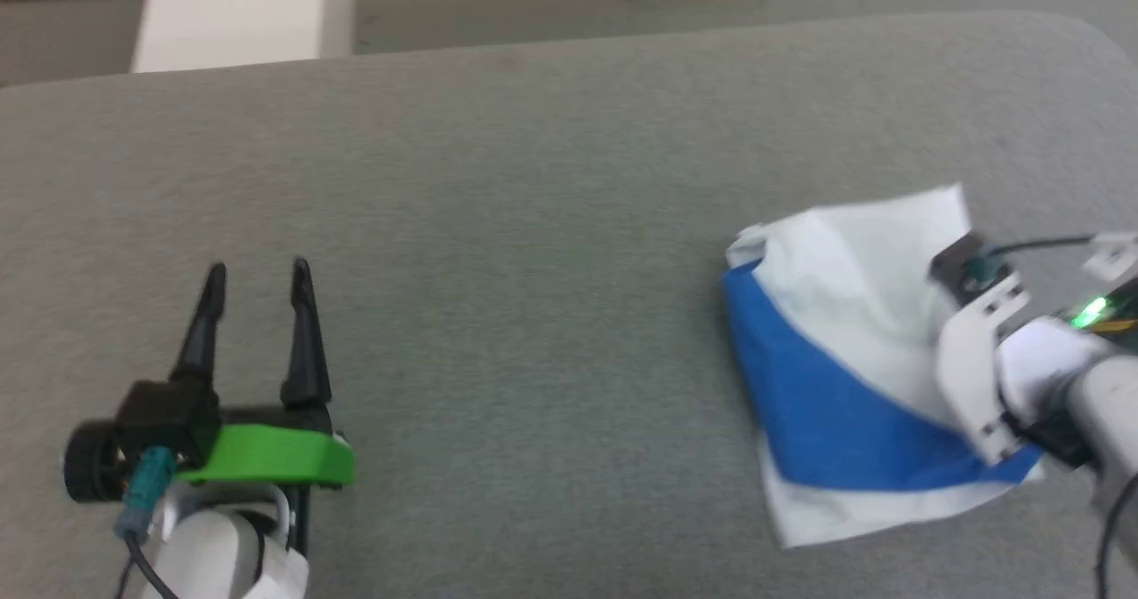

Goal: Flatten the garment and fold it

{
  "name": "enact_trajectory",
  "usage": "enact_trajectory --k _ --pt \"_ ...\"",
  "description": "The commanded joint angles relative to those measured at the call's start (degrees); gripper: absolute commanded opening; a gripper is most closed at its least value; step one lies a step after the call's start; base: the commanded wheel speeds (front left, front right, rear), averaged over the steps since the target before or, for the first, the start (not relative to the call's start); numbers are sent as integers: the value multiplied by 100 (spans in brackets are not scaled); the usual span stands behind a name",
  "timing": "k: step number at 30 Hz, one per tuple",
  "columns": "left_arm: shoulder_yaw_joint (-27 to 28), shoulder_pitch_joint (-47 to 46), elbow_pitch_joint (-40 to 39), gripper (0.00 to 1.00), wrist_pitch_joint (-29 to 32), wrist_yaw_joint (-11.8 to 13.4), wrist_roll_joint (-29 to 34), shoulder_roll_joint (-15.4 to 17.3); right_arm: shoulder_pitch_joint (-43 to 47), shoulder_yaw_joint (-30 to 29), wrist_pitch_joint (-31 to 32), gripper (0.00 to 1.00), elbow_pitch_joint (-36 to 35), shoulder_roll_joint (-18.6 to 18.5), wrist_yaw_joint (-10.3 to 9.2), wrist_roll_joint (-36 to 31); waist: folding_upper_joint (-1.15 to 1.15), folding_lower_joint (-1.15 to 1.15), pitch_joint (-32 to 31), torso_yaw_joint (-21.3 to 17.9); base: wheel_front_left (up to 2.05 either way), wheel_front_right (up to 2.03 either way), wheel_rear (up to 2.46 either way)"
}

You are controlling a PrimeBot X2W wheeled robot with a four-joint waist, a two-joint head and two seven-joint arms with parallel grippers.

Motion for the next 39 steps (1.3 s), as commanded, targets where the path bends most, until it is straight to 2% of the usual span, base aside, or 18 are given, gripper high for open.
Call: enact_trajectory --k 1,4,8,15,18,20,26,30,34,39 --pt "16 -191 -78 100 30 18 71 78 -204 -32 -57 0 37 -120 -12 42 0 0 646 -786 0 0 0" --pt "9 -373 -254 100 160 22 151 191 -507 -156 -214 0 232 -358 -12 83 0 0 947 -1001 0 0 0" --pt "-12 -601 -481 100 345 23 251 325 -888 -499 -409 0 632 -539 -12 24 0 0 1305 -1077 0 0 0" --pt "2 -823 -769 100 612 47 322 482 -1395 -1156 -770 0 1482 -796 -12 -359 0 0 1745 -876 0 0 0" --pt "21 -825 -867 100 673 72 341 531 -1564 -1444 -1026 0 1732 -760 -12 -536 0 0 1845 -785 0 0 0" --pt "25 -825 -903 100 692 84 340 545 -1642 -1592 -1304 100 1852 -725 -12 -648 0 0 1877 -728 0 0 0" --pt "8 -804 -832 100 613 123 281 481 -1868 -1913 -1986 100 2095 -693 -12 -698 0 0 1697 -607 0 0 0" --pt "28 -711 -655 100 436 153 163 371 -2065 -2222 -2697 100 1893 -499 -12 -436 0 0 1339 -570 0 0 0" --pt "110 -579 -479 100 226 218 41 246 -2082 -2291 -3455 100 1397 -96 -12 -78 0 0 840 -512 0 0 0" --pt "260 -365 -325 100 57 278 -89 141 -1767 -2240 -4299 100 661 618 -12 197 0 0 207 -403 0 0 0"
